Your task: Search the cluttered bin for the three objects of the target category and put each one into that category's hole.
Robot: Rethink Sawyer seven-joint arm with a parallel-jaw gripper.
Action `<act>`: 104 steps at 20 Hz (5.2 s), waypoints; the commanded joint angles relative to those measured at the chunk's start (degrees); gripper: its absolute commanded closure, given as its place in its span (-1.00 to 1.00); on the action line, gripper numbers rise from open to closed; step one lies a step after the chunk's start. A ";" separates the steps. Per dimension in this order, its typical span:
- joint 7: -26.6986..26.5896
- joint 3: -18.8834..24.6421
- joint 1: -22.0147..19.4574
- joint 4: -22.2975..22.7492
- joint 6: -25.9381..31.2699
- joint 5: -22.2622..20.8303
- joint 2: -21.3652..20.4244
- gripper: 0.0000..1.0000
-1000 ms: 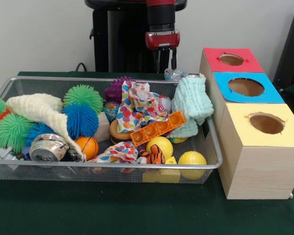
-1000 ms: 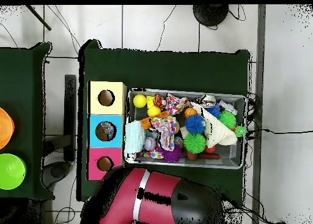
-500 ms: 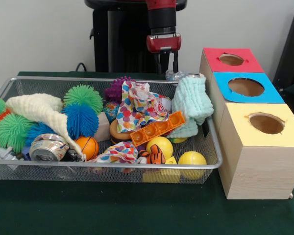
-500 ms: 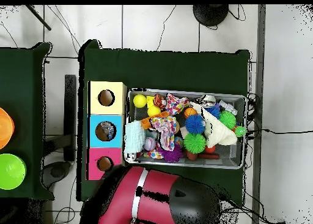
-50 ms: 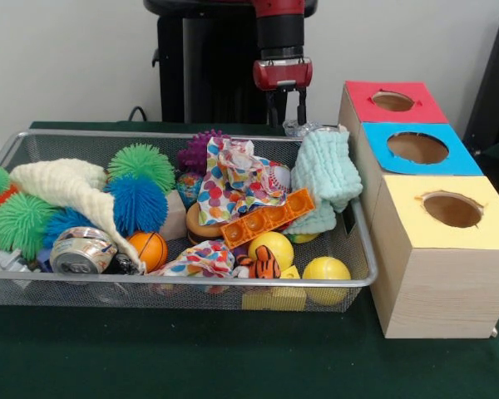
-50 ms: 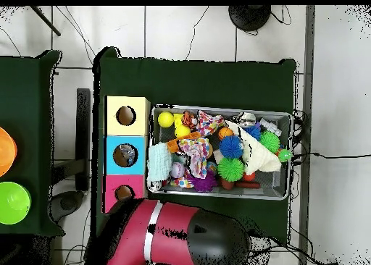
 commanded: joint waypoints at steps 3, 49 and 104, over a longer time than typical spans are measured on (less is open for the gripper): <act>15.46 7.09 4.44 0.26 4.43 9.63 3.63 -1.00; 18.25 6.07 7.69 1.89 6.39 11.38 0.31 1.00; 20.28 6.14 9.59 9.33 24.03 8.83 -21.42 -1.00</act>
